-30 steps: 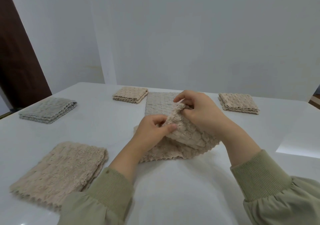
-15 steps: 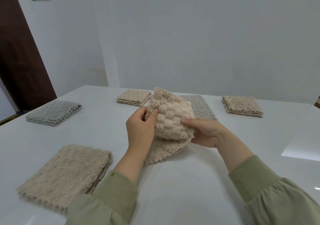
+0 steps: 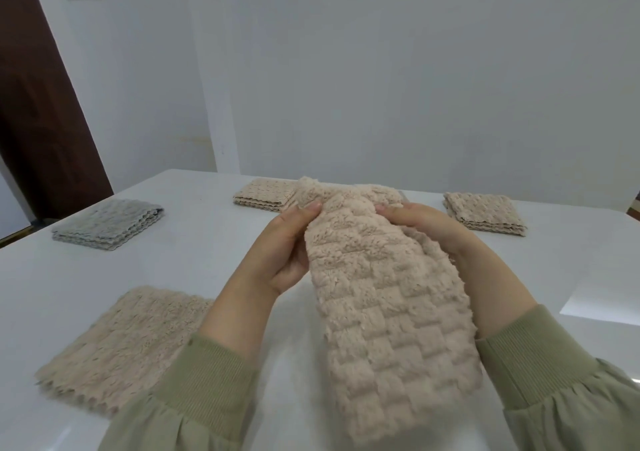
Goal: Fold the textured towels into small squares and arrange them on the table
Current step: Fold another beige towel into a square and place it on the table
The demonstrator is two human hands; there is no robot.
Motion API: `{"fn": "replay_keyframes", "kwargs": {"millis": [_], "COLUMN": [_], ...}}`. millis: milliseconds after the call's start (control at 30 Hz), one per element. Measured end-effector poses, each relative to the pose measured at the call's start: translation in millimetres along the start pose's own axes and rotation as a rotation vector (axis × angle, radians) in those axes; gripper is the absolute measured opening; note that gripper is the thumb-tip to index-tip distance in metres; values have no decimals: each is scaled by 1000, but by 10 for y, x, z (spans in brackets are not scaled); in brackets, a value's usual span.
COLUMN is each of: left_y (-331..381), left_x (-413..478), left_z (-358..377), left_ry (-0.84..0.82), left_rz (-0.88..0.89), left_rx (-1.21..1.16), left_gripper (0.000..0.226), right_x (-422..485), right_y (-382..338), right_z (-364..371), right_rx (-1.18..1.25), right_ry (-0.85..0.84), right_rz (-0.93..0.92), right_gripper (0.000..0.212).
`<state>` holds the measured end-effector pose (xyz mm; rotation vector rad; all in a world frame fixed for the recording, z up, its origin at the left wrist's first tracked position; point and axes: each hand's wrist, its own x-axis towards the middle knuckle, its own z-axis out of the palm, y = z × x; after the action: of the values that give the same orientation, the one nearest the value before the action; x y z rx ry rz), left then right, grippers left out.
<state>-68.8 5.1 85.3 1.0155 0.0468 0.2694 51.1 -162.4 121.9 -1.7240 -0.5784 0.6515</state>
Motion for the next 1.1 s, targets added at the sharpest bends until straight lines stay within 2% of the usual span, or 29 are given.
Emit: {"fn": "replay_keyframes", "kwargs": {"millis": [33,100,167,200,267,400,533,600,667,767,867,967,1100], "left_y": [-27,-113,-241,-303,-383,-391,-374,-375,-396,-481,-520,-494,-481], "left_x": [15,62,120,134,149,157,147,157,182,229,192,129,70], "left_z": [-1,-47,-175,-221,-274,-245,-119,-110,-162,-295,-334,-315,-335], "left_ry": [104,364,503,524,545,562,471,420,401,407,402,400,432], "left_rz": [25,111,143,115,79,103,165,194,178,90,29,17,-38], "left_rx": [126,533,950,1040,1014,867,453,374,358,475,559,487,390], "left_gripper": [30,8,16,21,24,13,19,19,21,24,23,28,46], "right_x": [71,158,232,244,259,297,315,329,327,310,309,293,251], "right_y": [86,274,443,510,586,621,581,591,649,854,1001,1020,1061], "right_z": [-33,-23,-25,-13,11,7,7,22,74,153,165,195,182], "right_rx": [-35,-34,-177,-255,-314,-236,126,264,299,59,-161,-251,-369], "right_ry": [-3,38,93,110,150,211,137,121,153,290,302,364,470], "right_rz": [7,25,22,12,14,17,-34,-86,-156,-215,-289,-333,-388], "right_gripper": [31,10,7,6,9,10,17,23,25,19,17,21,23]}}
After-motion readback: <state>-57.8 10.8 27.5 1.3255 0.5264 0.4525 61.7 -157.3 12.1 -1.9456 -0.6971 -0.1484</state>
